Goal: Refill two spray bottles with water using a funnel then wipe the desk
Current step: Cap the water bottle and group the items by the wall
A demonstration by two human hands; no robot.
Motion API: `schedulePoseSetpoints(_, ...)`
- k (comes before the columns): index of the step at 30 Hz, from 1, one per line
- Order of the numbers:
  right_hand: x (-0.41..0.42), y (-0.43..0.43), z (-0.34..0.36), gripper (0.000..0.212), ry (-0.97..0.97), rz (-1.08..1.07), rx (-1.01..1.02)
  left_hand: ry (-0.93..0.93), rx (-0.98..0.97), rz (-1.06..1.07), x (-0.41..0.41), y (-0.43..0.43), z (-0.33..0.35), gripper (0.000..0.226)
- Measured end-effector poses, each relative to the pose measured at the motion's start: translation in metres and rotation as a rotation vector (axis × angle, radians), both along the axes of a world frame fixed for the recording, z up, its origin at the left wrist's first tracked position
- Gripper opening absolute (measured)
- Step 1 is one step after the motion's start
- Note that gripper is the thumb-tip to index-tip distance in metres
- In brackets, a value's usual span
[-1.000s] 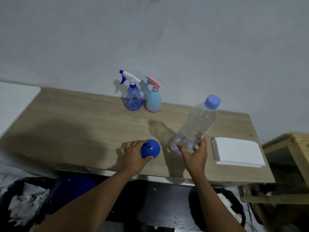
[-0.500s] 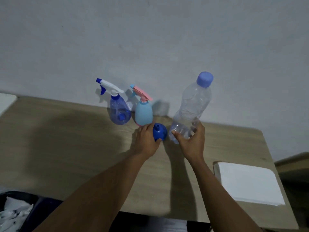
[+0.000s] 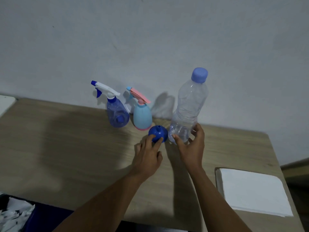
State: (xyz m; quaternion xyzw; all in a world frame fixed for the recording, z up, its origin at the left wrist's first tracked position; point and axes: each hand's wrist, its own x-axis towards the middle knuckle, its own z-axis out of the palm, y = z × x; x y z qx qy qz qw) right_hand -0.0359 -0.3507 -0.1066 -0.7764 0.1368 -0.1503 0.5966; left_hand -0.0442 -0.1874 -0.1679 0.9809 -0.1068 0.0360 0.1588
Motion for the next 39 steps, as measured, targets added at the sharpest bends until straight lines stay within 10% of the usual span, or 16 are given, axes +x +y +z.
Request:
schedulePoseSetpoints(22, 0.012, -0.005, 0.001, 0.098, 0.064, 0.008, 0.004, 0.098, 0.029, -0.007, 0.020, -0.006, 0.026, 0.067)
schedulePoseSetpoints(33, -0.146, -0.132, 0.012, 0.030, 0.167, -0.238, -0.251, 0.258, -0.252, -0.072, -0.087, -0.104, 0.081, 0.040)
schedulePoseSetpoints(39, -0.183, -0.227, 0.003, 0.027, 0.382, -0.428, -0.439, 0.347, -0.228, -0.074, -0.104, -0.168, 0.074, 0.039)
